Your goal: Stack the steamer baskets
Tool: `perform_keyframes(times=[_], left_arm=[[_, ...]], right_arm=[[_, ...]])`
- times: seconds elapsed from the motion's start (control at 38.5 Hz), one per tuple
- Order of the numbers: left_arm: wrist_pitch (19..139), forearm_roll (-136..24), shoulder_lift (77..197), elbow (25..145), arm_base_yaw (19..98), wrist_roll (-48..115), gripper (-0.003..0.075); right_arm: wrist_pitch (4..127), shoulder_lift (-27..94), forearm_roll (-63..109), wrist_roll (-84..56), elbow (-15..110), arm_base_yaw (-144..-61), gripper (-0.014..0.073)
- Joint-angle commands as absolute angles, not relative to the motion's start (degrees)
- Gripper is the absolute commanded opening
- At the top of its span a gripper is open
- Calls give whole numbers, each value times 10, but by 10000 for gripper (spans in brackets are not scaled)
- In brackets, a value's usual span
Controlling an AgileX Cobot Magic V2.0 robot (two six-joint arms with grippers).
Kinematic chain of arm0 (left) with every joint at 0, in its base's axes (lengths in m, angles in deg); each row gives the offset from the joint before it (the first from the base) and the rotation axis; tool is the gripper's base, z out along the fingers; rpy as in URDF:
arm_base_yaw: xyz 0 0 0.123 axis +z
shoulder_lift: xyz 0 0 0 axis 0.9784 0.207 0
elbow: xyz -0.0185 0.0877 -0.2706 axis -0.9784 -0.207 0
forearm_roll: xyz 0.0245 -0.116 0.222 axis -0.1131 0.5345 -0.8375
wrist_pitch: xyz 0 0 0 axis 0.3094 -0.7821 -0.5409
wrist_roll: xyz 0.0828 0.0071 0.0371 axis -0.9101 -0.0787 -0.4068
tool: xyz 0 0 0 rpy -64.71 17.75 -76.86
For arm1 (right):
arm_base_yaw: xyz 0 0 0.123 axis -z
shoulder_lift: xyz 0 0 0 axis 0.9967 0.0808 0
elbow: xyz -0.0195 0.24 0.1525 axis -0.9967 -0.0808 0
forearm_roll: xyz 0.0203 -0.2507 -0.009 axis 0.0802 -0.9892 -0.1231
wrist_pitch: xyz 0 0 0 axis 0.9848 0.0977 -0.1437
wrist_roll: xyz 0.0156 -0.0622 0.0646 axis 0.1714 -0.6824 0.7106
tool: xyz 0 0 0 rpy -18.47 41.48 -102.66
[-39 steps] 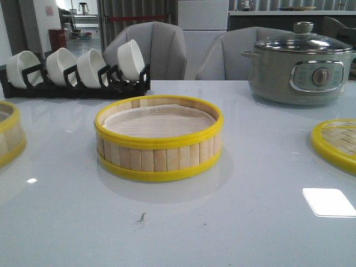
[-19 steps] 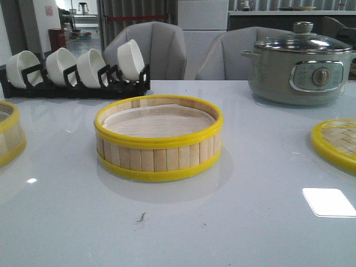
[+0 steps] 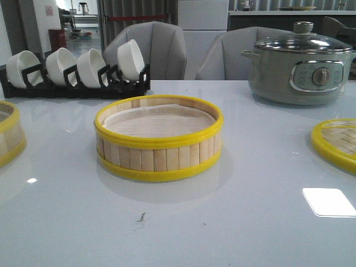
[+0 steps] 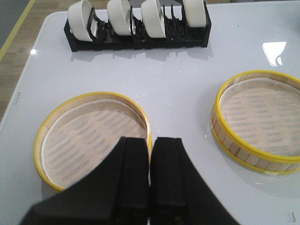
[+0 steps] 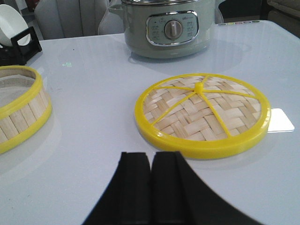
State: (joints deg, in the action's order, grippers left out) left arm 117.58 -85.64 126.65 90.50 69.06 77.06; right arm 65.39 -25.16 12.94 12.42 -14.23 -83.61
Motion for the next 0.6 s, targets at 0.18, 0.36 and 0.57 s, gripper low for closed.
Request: perform_keyframes(times=[0.18,0.36,0.57], left_arm=[[1108,-856,1266,896,688,773,96],[1108,-857,1266,896,688,773,96],[1108,-857,1266,896,688,773,96]], right_arm=[[600,-264,121,123,-134,-833,73],[600,-264,121,123,-134,-833,73],[600,-264,121,123,-134,-833,73]])
